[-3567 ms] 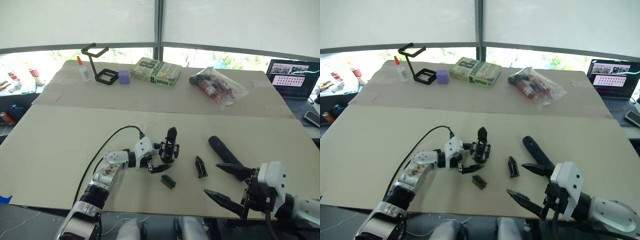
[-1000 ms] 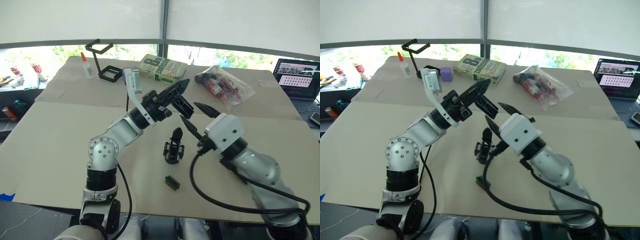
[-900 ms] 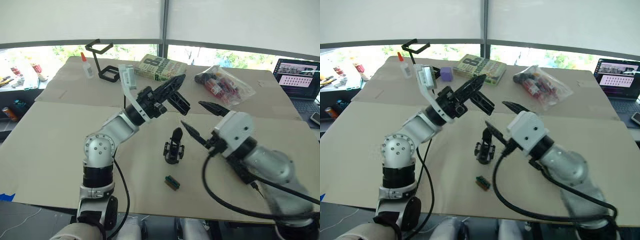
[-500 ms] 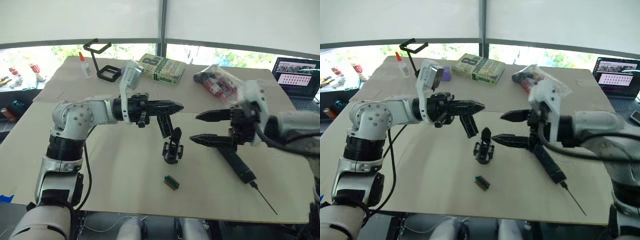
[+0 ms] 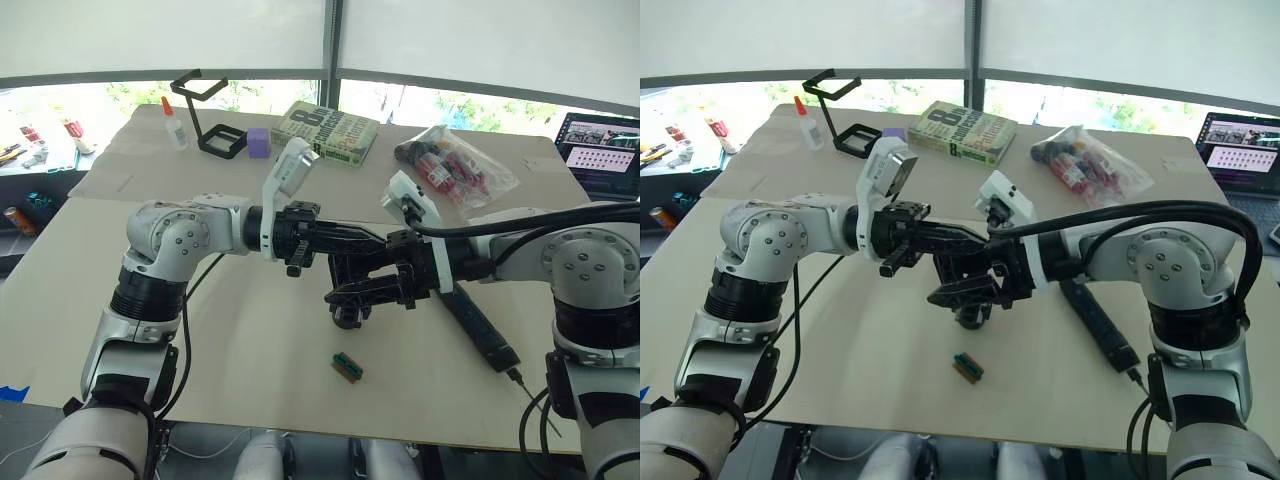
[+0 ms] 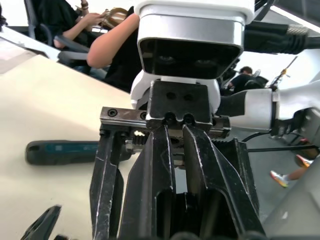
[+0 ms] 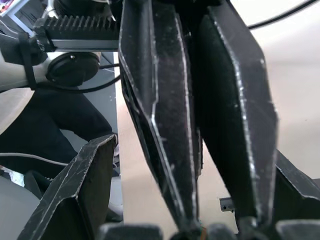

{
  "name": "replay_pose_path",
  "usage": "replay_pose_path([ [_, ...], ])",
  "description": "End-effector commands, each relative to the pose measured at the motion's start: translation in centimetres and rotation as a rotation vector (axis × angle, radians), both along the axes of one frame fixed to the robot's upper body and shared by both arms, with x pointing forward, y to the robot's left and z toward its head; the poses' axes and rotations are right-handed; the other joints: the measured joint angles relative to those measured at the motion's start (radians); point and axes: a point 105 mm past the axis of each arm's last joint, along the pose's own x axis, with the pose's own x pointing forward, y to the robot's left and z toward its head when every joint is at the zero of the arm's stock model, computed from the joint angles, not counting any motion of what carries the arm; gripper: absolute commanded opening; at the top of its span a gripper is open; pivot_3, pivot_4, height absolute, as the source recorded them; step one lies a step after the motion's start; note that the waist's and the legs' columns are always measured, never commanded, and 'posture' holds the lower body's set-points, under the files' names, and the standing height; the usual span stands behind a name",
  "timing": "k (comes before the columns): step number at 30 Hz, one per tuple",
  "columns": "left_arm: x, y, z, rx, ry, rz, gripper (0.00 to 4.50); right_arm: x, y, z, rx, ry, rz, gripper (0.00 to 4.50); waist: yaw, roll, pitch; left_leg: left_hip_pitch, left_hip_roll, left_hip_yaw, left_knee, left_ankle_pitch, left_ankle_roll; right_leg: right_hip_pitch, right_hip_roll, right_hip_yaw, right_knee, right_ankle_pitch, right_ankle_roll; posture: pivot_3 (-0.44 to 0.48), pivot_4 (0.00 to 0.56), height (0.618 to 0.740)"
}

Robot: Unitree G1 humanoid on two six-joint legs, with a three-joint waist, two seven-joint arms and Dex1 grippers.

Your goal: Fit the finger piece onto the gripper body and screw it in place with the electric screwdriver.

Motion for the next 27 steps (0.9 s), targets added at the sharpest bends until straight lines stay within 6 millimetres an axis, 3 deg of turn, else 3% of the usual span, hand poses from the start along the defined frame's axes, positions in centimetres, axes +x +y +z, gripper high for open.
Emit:
replay_pose_path([
  [1,-0.9,-0.2,0.6,-0.01,-0.035,-0.04,0.0,-0.3,0.2,1.3,0.031,-0.037,0.014,3.91,0.0,0.0,0.0,-0.001,0.0,0.0,0.001,0.0,0.0,-0.001,0.0,0.0,0.002,0.0,0.0,0.0,0.15,0.74],
  [4,-1.0,-0.2,0.4,-0.007,-0.036,-0.046,0.0,-0.2,0.3,1.4,0.051,-0.038,0.004,3.14,-0.002,0.0,0.0,-0.001,0.0,0.0,0.002,0.0,0.0,-0.002,0.0,0.0,0.004,0.0,0.0,0.0,0.15,0.74],
  [9,-1.1,-0.2,0.1,-0.004,-0.037,-0.046,0.0,0.4,0.4,1.7,0.073,-0.058,-0.032,1.34,-0.005,0.0,0.0,0.001,0.0,0.0,0.004,0.001,-0.001,-0.002,0.0,0.0,0.006,0.0,0.0,0.0,0.15,0.74],
  [11,-1.0,-0.2,0.2,-0.012,-0.036,-0.037,0.0,0.2,0.4,1.5,0.068,-0.056,-0.028,0.88,-0.005,0.0,0.0,0.0,0.0,0.0,0.004,0.001,-0.001,-0.002,0.0,0.0,0.006,0.0,0.0,0.0,0.15,0.74],
  [18,-1.0,0.3,1.1,-0.077,-0.006,-0.038,0.0,-0.5,0.1,0.9,0.062,-0.036,0.003,0.88,-0.005,0.0,0.0,0.0,0.0,0.0,0.004,0.001,0.0,-0.002,-0.001,0.0,0.007,0.0,0.0,0.0,0.15,0.74],
  [20,-0.5,0.6,1.4,-0.106,-0.003,-0.001,1.04,-0.5,0.1,0.9,0.075,-0.034,0.001,0.88,-0.006,0.0,0.0,0.0,0.0,0.0,0.004,0.001,0.0,-0.002,-0.001,0.0,0.007,0.0,0.0,0.0,0.15,0.74],
  [27,0.1,1.5,1.3,-0.12,-0.005,0.063,1.11,-0.4,-0.4,1.1,0.104,-0.044,-0.017,0.87,-0.007,0.0,0.0,0.0,0.0,-0.001,0.004,0.001,0.0,-0.002,-0.001,0.0,0.007,0.0,0.0,0.0,0.15,0.74],
])
